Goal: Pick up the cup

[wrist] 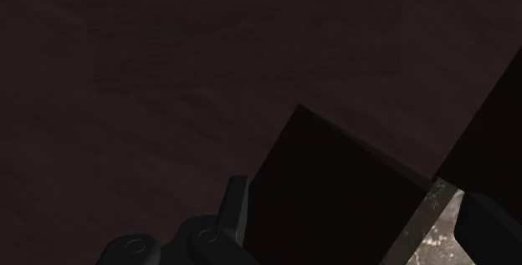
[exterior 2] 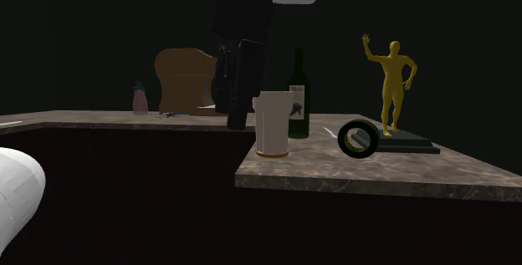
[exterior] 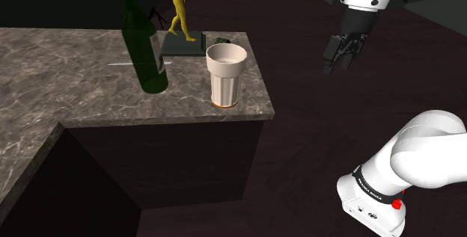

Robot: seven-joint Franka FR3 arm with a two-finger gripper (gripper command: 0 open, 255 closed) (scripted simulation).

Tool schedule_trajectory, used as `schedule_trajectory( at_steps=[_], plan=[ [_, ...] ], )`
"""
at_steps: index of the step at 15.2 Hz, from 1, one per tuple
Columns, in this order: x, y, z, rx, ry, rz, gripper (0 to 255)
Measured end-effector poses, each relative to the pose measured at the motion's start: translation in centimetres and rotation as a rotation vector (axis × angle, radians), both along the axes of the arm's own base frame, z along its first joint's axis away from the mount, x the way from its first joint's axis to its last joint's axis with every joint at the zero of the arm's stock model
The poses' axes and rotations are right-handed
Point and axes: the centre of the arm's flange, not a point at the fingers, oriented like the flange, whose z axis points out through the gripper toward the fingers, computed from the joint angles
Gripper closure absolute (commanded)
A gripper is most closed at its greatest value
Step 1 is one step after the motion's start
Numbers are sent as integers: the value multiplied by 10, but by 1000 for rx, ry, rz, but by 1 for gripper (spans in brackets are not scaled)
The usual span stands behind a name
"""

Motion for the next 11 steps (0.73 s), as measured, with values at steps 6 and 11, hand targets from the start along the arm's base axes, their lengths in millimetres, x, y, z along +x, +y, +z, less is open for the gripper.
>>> schedule_trajectory(
  at_steps=[6,11],
  plan=[
    [37,37,10,-13,-4,-7,0],
    [79,83,21,-28,-10,-16,0]
  ],
)
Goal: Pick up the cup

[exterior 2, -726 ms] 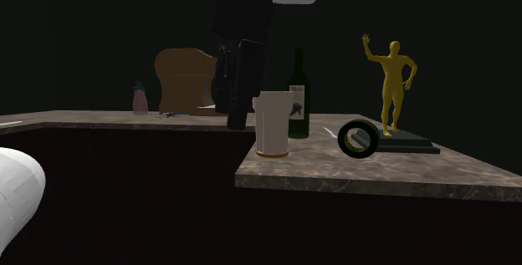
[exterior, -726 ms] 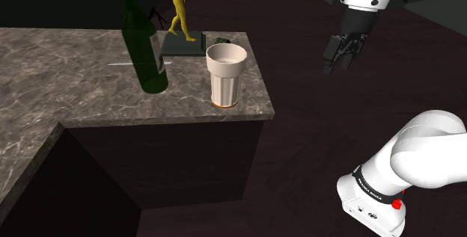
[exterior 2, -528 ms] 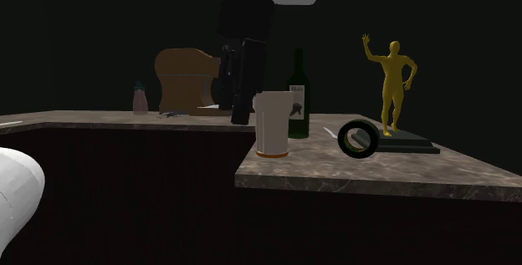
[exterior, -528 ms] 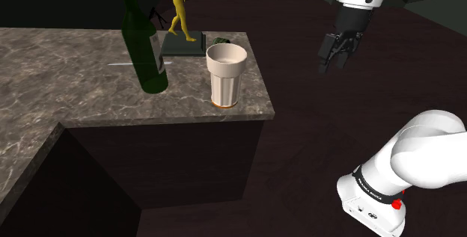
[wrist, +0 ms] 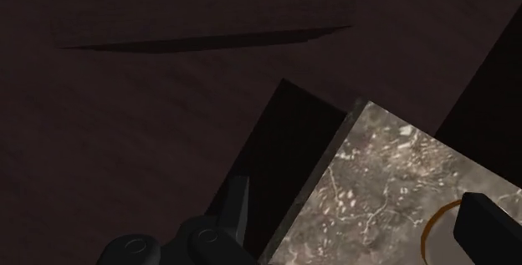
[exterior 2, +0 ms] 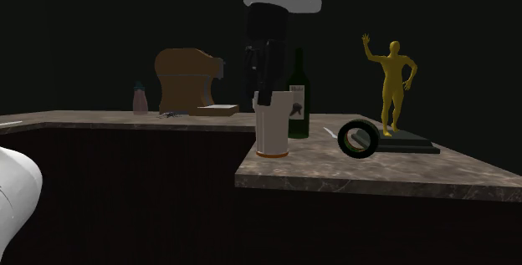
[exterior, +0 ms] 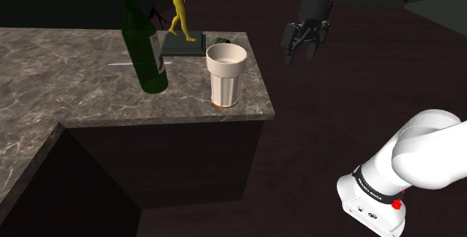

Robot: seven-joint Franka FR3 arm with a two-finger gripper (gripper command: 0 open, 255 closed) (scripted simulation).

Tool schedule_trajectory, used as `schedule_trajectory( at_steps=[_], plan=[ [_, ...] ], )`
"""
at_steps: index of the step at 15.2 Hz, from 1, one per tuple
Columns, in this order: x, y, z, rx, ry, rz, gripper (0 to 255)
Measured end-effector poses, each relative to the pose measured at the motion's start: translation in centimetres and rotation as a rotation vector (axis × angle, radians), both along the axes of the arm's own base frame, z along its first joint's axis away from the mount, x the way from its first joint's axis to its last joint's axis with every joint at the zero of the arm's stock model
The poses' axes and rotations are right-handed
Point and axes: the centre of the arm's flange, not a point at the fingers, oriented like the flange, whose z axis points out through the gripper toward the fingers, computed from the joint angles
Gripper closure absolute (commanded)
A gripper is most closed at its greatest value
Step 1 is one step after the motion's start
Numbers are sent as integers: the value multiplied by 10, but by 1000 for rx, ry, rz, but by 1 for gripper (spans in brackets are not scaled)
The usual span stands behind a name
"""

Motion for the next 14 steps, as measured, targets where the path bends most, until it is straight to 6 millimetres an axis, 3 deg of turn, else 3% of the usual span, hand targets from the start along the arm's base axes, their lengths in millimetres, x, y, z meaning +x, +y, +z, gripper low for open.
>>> schedule_trajectory(
  at_steps=[10,12,14],
  plan=[
    [94,98,19,-29,-11,-18,0],
    [109,111,22,-33,-12,-21,0],
    [112,115,14,-34,-12,-22,0]
  ],
)
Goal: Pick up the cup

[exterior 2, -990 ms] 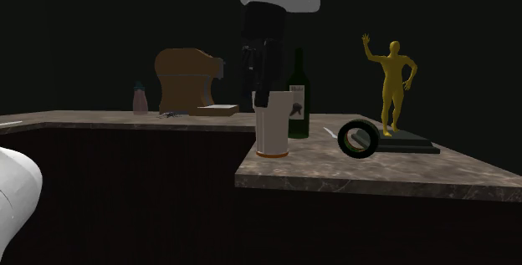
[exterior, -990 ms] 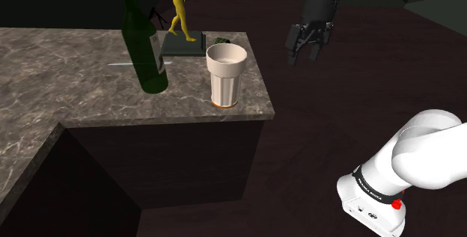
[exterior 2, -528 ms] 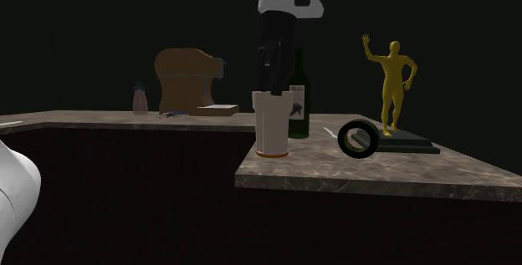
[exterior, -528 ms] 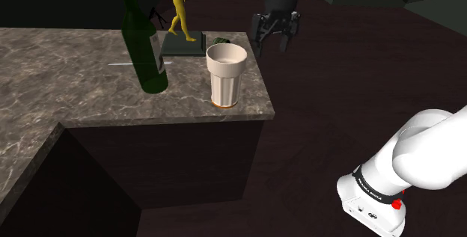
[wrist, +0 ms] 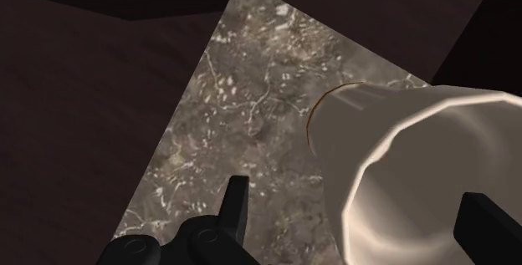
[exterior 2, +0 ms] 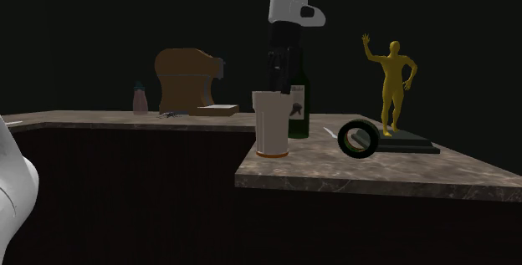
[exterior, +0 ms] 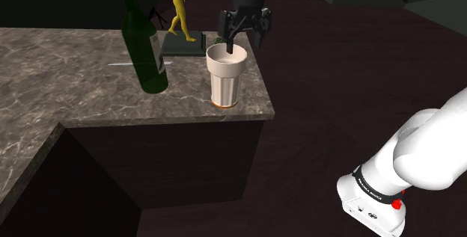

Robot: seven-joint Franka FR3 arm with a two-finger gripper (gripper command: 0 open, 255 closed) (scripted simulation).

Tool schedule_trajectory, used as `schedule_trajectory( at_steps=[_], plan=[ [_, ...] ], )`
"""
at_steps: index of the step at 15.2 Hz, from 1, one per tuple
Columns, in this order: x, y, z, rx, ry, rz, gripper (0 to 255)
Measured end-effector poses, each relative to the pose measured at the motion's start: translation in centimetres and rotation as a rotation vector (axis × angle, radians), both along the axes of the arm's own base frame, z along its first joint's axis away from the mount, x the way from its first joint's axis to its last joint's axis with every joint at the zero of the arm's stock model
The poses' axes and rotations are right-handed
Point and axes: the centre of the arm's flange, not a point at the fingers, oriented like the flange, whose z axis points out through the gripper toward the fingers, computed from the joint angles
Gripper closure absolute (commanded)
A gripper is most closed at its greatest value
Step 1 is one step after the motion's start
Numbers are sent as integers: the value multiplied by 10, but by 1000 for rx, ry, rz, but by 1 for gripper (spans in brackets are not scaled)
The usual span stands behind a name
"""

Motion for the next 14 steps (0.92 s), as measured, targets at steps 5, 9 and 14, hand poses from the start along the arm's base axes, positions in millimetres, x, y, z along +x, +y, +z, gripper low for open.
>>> schedule_trajectory(
  at_steps=[5,9,14],
  plan=[
    [0,0,-24,0,0,0,0],
    [0,1,-28,0,0,-1,255],
    [0,1,-28,0,-2,-1,255]
  ],
)
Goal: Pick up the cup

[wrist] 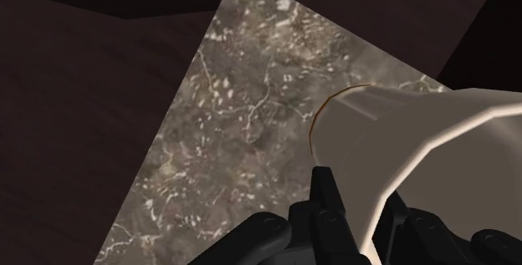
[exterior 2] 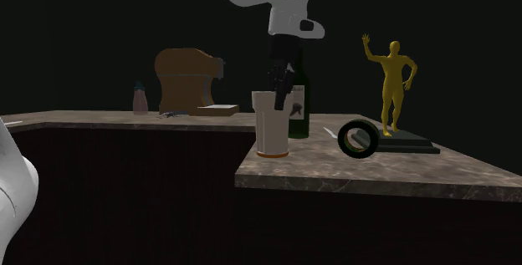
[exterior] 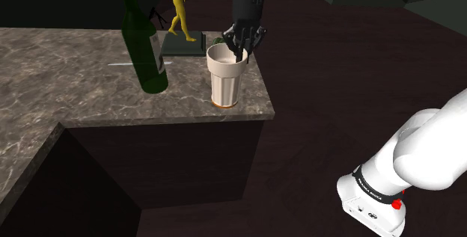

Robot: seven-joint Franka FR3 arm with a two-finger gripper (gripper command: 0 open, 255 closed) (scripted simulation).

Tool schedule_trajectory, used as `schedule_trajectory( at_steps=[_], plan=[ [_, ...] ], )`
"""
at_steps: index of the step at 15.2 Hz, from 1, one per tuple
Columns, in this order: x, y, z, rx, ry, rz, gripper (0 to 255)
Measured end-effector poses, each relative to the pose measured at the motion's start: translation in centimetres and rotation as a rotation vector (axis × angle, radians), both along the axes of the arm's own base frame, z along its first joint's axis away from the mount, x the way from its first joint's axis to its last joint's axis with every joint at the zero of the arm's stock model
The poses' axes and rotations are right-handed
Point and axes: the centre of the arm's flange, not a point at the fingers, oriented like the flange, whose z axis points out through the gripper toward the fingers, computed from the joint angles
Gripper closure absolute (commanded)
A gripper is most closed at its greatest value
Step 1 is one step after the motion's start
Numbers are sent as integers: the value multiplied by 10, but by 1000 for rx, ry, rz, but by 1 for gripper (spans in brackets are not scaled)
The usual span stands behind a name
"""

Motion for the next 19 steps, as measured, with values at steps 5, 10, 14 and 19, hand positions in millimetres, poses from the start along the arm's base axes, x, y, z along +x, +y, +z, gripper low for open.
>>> schedule_trajectory(
  at_steps=[5,10,14,19],
  plan=[
    [0,0,5,0,2,1,255],
    [0,0,31,0,2,1,255],
    [0,0,52,0,2,1,255],
    [0,0,76,0,2,1,255]
  ],
)
